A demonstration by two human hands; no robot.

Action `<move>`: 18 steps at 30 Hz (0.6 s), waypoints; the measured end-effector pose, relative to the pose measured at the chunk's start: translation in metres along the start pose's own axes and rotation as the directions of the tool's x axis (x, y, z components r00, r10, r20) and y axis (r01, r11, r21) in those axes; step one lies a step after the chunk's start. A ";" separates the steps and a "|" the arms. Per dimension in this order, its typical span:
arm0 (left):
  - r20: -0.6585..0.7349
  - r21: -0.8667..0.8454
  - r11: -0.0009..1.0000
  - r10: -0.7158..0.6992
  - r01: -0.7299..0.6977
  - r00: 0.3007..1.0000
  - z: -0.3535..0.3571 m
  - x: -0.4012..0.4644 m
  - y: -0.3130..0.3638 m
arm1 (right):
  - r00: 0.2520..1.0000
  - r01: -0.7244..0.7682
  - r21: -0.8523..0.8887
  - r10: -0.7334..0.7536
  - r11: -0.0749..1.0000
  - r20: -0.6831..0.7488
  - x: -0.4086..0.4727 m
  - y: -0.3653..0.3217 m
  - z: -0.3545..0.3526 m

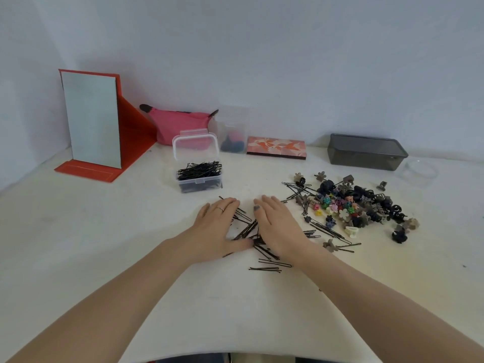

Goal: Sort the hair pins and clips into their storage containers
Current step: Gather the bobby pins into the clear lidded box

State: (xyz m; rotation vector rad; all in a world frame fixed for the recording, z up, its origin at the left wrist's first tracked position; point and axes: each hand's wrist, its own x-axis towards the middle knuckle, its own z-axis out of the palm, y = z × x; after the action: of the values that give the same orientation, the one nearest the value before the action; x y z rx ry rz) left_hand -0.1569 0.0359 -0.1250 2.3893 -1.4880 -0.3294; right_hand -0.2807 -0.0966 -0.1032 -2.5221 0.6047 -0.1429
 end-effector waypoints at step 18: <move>0.086 0.206 0.978 -0.012 -0.006 0.996 -0.044 -0.021 -0.013 | 0.943 0.292 -0.205 -0.245 0.934 0.226 -0.040 0.003 -0.023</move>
State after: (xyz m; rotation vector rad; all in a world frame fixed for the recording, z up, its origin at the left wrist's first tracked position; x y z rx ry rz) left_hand -0.1399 0.0656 -0.0885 2.5675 -1.6297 -0.2963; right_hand -0.3228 -0.0923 -0.0844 -2.7982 0.2018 0.0867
